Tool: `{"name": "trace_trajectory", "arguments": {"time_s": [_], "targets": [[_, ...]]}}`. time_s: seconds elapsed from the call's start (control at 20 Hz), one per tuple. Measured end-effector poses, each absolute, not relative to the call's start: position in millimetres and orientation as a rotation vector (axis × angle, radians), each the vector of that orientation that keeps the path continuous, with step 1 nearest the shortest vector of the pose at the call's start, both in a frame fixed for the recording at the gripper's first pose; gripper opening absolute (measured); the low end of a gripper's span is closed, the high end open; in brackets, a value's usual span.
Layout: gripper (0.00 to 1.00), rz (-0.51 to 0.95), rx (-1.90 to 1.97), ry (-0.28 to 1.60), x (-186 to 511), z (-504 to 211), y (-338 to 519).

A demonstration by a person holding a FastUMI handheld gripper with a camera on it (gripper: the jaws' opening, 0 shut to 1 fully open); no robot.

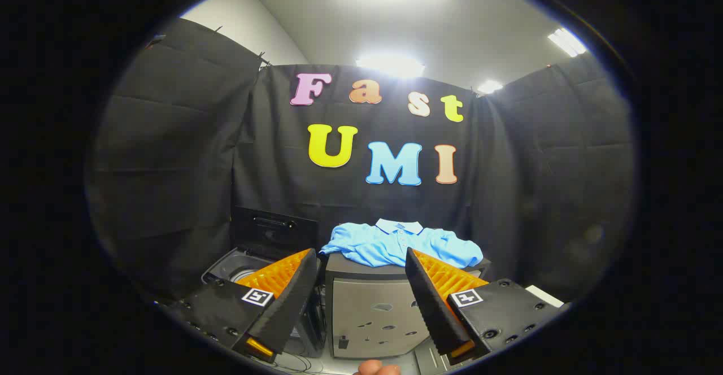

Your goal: Put the clothes into the washing machine and then close the washing machine lid.

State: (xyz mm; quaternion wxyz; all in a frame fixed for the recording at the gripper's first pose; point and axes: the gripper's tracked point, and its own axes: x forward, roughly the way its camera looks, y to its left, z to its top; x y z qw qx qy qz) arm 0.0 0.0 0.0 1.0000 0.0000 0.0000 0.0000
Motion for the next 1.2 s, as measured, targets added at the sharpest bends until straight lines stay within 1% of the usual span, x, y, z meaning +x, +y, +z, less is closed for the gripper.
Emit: {"name": "trace_trajectory", "arguments": {"time_s": [1.2], "targets": [[0.98,0.001,0.001,0.012,11,-2,-14]]}}
